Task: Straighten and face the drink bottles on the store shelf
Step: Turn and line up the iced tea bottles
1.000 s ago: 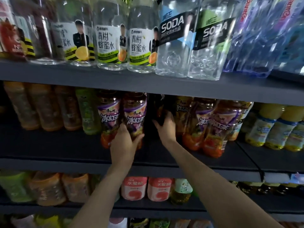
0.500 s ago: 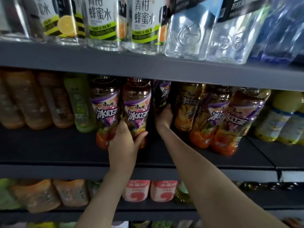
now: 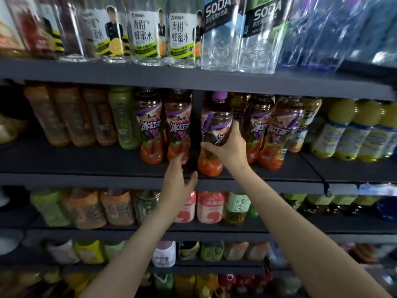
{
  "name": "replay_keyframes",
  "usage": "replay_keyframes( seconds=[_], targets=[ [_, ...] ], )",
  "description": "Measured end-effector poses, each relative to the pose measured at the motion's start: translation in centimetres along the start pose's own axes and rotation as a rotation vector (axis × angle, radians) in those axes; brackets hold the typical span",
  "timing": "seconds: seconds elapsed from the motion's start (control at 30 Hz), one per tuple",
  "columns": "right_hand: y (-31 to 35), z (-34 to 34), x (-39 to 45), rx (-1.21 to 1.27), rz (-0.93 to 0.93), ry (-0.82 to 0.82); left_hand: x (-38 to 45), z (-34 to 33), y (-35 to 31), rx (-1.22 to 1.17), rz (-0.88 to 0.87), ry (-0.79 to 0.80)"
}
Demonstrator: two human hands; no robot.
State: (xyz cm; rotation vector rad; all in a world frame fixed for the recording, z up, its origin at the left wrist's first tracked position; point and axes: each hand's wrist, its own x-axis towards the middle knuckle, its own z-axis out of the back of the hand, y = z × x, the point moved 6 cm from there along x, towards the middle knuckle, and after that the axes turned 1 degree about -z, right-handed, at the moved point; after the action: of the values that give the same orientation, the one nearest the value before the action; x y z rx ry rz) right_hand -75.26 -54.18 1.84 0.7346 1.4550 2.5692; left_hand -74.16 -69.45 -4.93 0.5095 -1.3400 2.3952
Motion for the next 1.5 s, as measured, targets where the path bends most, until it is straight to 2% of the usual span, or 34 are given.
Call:
replay_keyframes(
  seconds=[0.07, 0.13, 0.23, 0.3, 0.37, 0.4, 0.47, 0.53, 0.6, 0.67, 0.8, 0.87, 0.93, 1.03, 1.13, 1.3, 1.4, 1.5],
  targets=[
    [0.3, 0.5, -1.2, 0.065, -0.032, -0.007, 0.2, -0.1, 0.0, -0.117, 0.067, 0.075],
    [0.0, 1.2, -2.6, 0.189, -0.093, 0.013, 0.4, 0.2, 0.2, -0.249, 0.212, 0.199],
    [0.1, 1.7, -4.5, 0.594, -0.222, 0.124, -1.0, 1.1, -0.2, -0.691, 0.572, 0.444],
    [0.7, 1.5, -5.1, 0.782, -0.264, 0.210, -2.0, 1.5, -1.5, -0.880, 0.661, 0.545],
    [1.3, 1.5, -5.4, 0.807, -0.281, 0.264, -2.1, 2.6, -2.4, -0.839, 0.601, 0.469],
    [1.3, 1.5, -5.5, 0.794, -0.321, 0.267, -1.7, 3.5, -2.5, -0.720, 0.530, 0.375],
    [1.0, 1.3, -6.1, 0.835, -0.446, 0.250, -0.6, 5.6, -3.3, -0.329, 0.259, 0.198],
    [0.6, 0.7, -7.0, 0.976, -0.575, 0.224, -0.2, 7.1, -4.5, -0.072, -0.004, 0.075],
    [0.6, 0.2, -7.9, 1.128, -0.668, 0.195, -0.4, 7.8, -5.4, -0.022, -0.144, 0.051],
    [0.4, 0.1, -8.3, 1.180, -0.680, 0.163, -0.4, 7.8, -5.0, -0.094, -0.103, 0.114],
    [0.9, 1.4, -7.8, 1.136, -0.567, 0.161, -0.8, 7.4, -3.4, -0.656, 0.308, 0.253],
    [1.3, 2.1, -7.4, 1.143, -0.521, 0.176, -0.7, 7.4, -3.7, -0.754, 0.339, 0.269],
    [1.7, 2.5, -7.0, 1.142, -0.501, 0.190, -0.5, 7.7, -4.3, -0.724, 0.293, 0.247],
    [2.0, 2.8, -6.7, 1.132, -0.536, 0.173, -0.1, 8.3, -5.3, -0.482, 0.105, 0.207],
    [1.9, 3.6, -7.1, 1.029, -0.535, 0.155, -0.4, 7.6, -5.4, -0.305, 0.012, 0.276],
    [2.1, 5.0, -7.3, 0.692, -0.310, 0.123, -0.6, 5.9, -5.3, -0.256, 0.074, 0.427],
    [3.3, 5.2, -7.3, 0.535, -0.141, 0.207, -0.8, 4.7, -6.4, -0.239, 0.067, 0.503],
    [4.1, 5.3, -7.2, 0.454, -0.020, 0.277, -0.6, 4.1, -6.6, -0.236, 0.045, 0.489]
  ],
)
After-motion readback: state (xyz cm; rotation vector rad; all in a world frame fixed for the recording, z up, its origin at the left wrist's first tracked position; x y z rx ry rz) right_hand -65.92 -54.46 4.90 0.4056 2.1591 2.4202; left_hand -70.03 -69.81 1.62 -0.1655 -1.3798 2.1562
